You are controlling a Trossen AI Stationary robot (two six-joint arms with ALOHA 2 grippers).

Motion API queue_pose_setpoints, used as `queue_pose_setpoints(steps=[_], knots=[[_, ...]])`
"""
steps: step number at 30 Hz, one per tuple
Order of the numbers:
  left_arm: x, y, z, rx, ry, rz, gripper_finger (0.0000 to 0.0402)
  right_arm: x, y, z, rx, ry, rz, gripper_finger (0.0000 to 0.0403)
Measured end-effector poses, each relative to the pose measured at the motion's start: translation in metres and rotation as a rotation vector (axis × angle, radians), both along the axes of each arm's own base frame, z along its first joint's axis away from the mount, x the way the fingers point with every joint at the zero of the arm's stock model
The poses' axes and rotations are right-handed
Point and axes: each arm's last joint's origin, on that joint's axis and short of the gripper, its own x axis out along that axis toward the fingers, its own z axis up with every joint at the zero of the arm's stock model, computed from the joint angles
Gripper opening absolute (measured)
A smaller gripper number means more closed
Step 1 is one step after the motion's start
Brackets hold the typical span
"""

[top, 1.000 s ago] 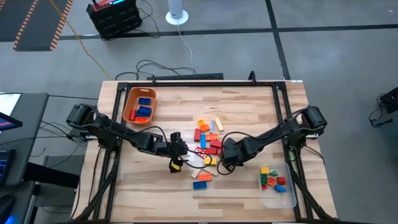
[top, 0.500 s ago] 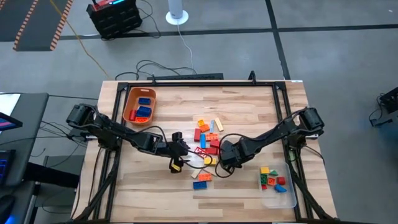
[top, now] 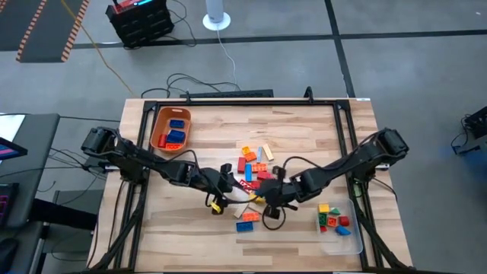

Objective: Sort blocks by size
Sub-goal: Put the large blue game piece into the orange bin

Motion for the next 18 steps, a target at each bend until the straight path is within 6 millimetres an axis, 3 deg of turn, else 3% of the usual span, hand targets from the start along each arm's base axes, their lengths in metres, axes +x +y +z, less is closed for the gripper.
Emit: queue_pose_setpoints(steps=[6,18], knots=[[0.001,-0.002,0.002,-0.007,-0.026,-0.008,0.0272,0.022,-0.003,-0.015,-0.036,-0.078,0.044,0.0119],[0.002,0.0,0.006,0.036,-0.073,0.07,0.0272,0.034,-0.009,-0.01,-0.072,-0.18,0.081,0.0121]])
